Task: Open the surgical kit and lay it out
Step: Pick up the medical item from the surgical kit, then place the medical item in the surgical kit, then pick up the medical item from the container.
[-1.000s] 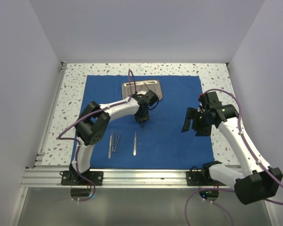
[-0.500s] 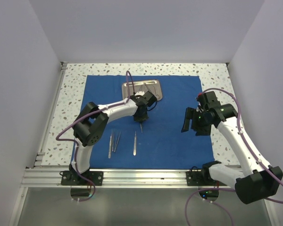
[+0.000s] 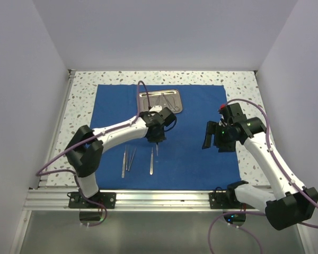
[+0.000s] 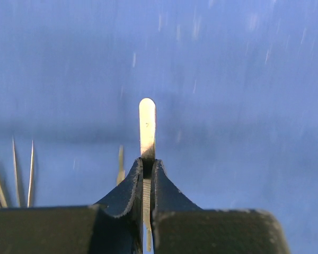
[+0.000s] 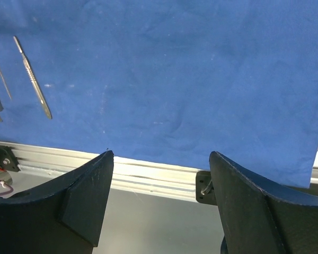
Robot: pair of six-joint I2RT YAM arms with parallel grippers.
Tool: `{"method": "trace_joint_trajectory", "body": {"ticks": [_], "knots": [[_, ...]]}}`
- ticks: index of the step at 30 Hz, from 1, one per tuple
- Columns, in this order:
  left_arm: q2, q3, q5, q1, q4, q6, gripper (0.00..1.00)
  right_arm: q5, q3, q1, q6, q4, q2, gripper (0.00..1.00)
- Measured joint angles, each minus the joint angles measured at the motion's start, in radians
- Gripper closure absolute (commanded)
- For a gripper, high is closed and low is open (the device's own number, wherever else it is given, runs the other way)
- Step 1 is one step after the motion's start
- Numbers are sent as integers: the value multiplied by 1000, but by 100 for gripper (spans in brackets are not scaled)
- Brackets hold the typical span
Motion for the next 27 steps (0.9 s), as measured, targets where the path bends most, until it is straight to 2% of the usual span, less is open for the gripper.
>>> {"method": "trace_joint_trajectory", "body": {"ticks": [4, 9, 12, 15, 16, 19, 22, 27], "knots": [[-106, -132, -8, -80, -10, -50, 100, 0, 0, 11, 0, 2, -16, 23], [-127, -272, -3, -177, -10, -123, 100, 0, -11, 21, 0, 5, -51, 23], [-125, -299, 0, -219, -12, -155, 90, 0, -30, 23, 0, 6, -64, 23], [-123, -298, -1, -241, -3, -168, 73, 0, -42, 24, 0, 4, -69, 23], [-123, -296, -3, -241, -3, -170, 63, 0, -45, 24, 0, 4, -71, 23], [-114, -267, -21, -238, -16, -170, 48, 1, -49, 24, 0, 3, -76, 23], [-99, -211, -43, -237, -30, -161, 39, 2, -49, 24, 0, 0, -79, 22], [-87, -100, -71, -191, -77, -99, 37, 20, -49, 24, 0, 0, -78, 22]]}}
